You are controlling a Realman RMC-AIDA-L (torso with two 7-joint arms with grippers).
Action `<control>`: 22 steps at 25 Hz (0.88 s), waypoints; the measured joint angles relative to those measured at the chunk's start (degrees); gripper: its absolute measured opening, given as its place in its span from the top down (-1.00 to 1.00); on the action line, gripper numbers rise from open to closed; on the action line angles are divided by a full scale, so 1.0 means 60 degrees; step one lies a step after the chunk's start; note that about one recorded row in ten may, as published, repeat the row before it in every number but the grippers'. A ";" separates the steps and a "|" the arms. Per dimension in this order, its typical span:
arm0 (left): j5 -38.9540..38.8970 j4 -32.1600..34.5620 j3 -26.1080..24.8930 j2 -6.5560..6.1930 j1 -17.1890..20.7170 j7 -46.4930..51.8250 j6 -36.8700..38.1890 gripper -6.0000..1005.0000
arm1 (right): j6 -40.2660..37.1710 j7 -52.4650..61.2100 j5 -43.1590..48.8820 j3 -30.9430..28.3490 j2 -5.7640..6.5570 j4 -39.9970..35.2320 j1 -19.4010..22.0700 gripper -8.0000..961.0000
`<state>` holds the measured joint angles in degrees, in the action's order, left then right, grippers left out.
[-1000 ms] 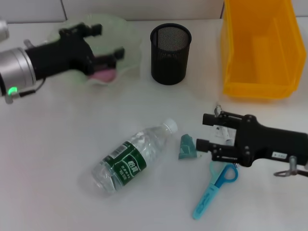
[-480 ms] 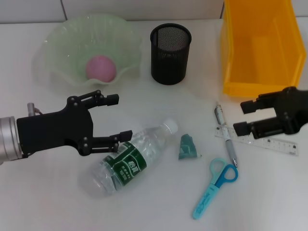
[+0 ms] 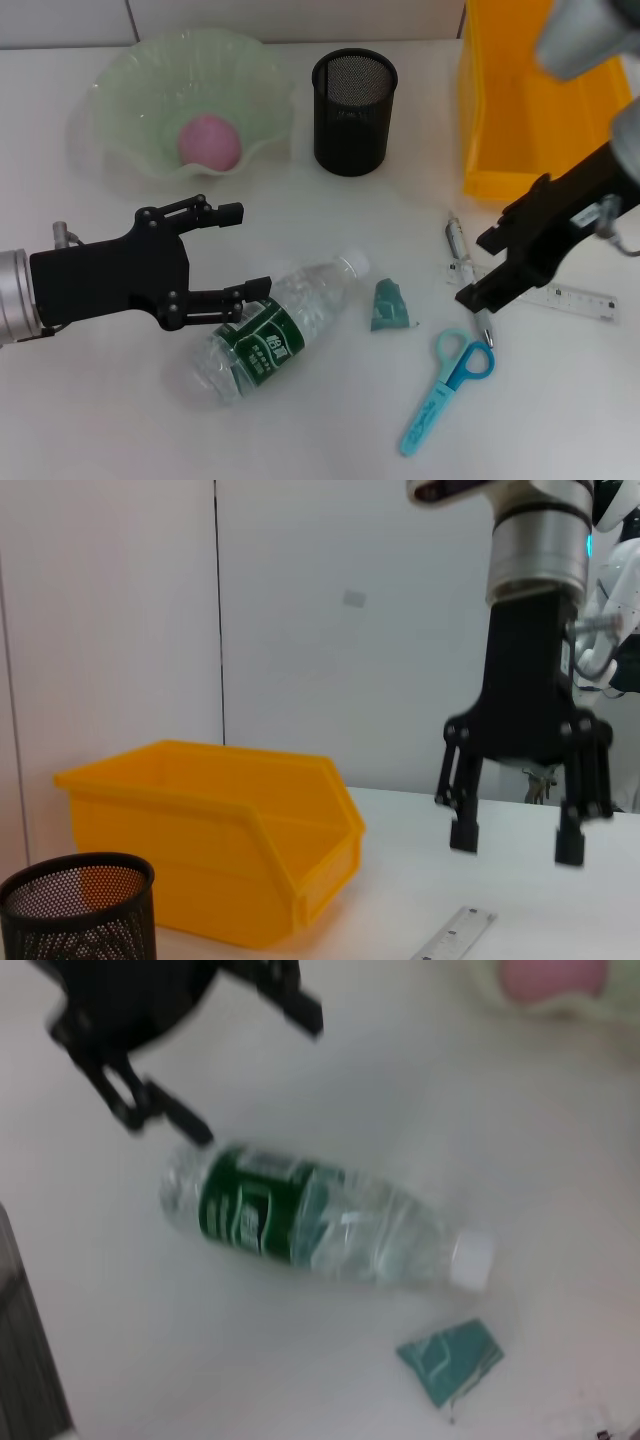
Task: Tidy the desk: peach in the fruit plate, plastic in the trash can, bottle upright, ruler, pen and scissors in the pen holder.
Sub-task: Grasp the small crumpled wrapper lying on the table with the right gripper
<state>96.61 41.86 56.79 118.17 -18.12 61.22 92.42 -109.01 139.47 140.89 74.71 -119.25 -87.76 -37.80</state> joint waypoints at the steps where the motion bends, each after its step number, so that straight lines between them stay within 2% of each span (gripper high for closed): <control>1: 0.0000 0.0002 -0.0001 -0.0015 -0.0013 0.0035 -0.0004 -0.72 | 0.0278 0.0124 0.0179 0.0452 -0.0016 0.0028 -0.0016 -0.57; 2: 0.0000 0.0002 -0.0002 -0.0031 -0.0032 0.0095 -0.0004 -0.72 | 0.0866 0.0352 0.0495 0.1304 -0.0038 0.0126 -0.0027 -0.57; 3: 0.0000 0.0002 -0.0002 -0.0031 -0.0032 0.0095 -0.0004 -0.72 | 0.0866 0.0352 0.0495 0.1304 -0.0038 0.0126 -0.0027 -0.57; 10: -0.0002 0.0049 -0.0002 -0.0079 -0.0079 0.0293 0.0021 -0.72 | 0.2858 0.0860 0.0711 0.3221 -0.0056 0.1216 -0.0060 -0.57; 17: -0.0004 -0.0009 -0.0002 -0.0111 -0.0085 0.0311 -0.0018 -0.72 | 0.3862 0.1108 0.0654 0.3891 -0.0061 0.1804 -0.0089 -0.57; 22: -0.0004 -0.0013 -0.0002 -0.0111 -0.0086 0.0314 -0.0022 -0.72 | 0.4214 0.1233 0.0524 0.4021 -0.0072 0.1997 -0.0146 -0.57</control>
<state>96.59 41.78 56.77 117.51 -18.64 63.11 92.29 -83.73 146.86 144.04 98.83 -119.68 -75.77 -38.68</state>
